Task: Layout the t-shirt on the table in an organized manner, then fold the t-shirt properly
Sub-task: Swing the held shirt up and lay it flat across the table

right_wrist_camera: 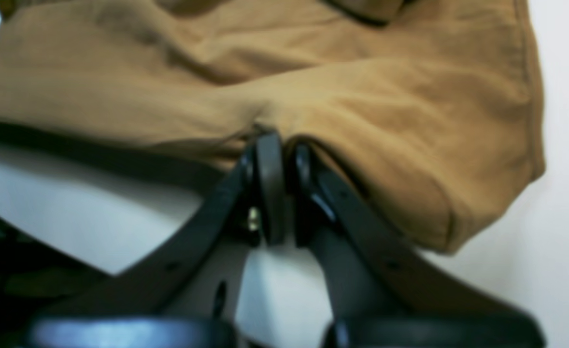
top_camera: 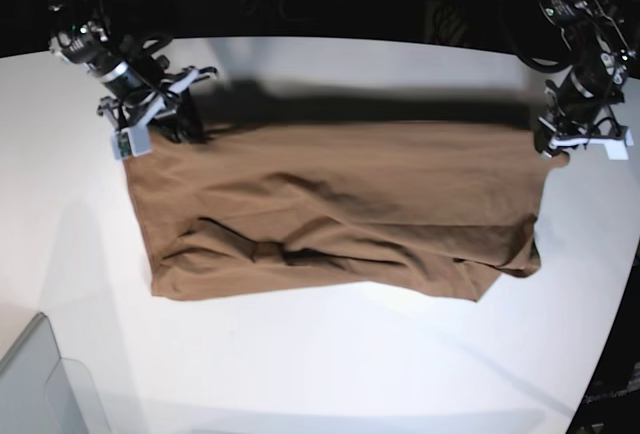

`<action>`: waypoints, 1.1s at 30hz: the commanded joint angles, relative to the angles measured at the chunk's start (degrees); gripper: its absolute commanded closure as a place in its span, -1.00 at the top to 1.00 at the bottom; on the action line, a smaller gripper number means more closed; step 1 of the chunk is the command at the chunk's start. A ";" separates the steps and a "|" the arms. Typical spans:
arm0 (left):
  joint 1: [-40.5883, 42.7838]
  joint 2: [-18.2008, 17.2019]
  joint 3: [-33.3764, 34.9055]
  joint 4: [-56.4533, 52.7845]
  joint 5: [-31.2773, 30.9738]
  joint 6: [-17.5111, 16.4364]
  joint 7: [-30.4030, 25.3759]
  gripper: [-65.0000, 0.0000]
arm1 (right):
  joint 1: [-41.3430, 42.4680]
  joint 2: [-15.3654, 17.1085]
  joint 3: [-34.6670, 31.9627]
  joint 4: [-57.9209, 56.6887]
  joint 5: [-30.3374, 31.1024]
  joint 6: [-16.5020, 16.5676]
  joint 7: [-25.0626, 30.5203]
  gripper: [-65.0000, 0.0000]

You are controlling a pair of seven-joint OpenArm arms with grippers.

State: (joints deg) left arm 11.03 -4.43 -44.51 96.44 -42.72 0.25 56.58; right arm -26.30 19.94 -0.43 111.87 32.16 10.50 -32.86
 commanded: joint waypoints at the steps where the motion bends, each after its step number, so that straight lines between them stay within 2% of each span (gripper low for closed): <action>1: 0.53 -0.72 -0.28 1.27 -0.75 -0.03 -0.71 -1.00 | -1.52 0.67 0.38 0.78 0.50 0.09 0.91 -1.00; 7: 2.47 -0.72 -0.28 1.45 -0.84 -0.03 -0.71 -1.00 | -7.59 0.76 0.91 0.87 0.50 0.09 0.91 -1.00; 9: 2.38 -0.63 -0.28 2.06 -0.84 -0.12 -0.71 -1.00 | -7.94 1.99 1.00 0.87 0.50 0.09 1.17 -1.00; 12: 1.32 -0.72 0.07 4.17 -0.84 -0.12 -0.80 -1.00 | -6.62 3.22 1.44 1.14 0.50 0.09 1.35 -1.00; 16: -3.86 -0.98 0.16 7.86 -0.40 -0.12 -0.27 -1.00 | -2.31 3.57 5.22 1.31 0.50 0.09 0.99 -1.00; 20: -10.28 -3.79 2.09 8.57 -0.49 -0.12 -0.09 -1.00 | 2.96 3.75 8.91 1.31 0.58 0.09 0.82 -1.00; 24: -18.37 -6.08 8.42 7.69 -0.40 0.41 -0.27 -1.00 | 11.76 3.75 9.88 1.31 0.58 0.09 -1.20 -1.00; 28: -30.41 -5.46 14.31 2.85 3.47 0.41 -0.18 -1.00 | 27.40 3.84 9.53 0.43 0.41 0.71 -8.06 -1.00; 31: -39.11 -4.67 20.29 -4.62 7.60 0.41 -0.88 -1.00 | 39.01 3.66 9.53 -2.73 0.41 5.63 -11.23 -1.00; 33: -45.62 -3.79 22.58 -10.16 8.57 0.32 -0.97 -1.00 | 46.48 3.57 9.44 -5.81 0.41 7.30 -12.28 -1.00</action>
State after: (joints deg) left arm -32.12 -7.55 -21.87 85.10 -33.36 0.58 57.19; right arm 18.39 22.68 8.51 105.51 32.32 18.13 -47.09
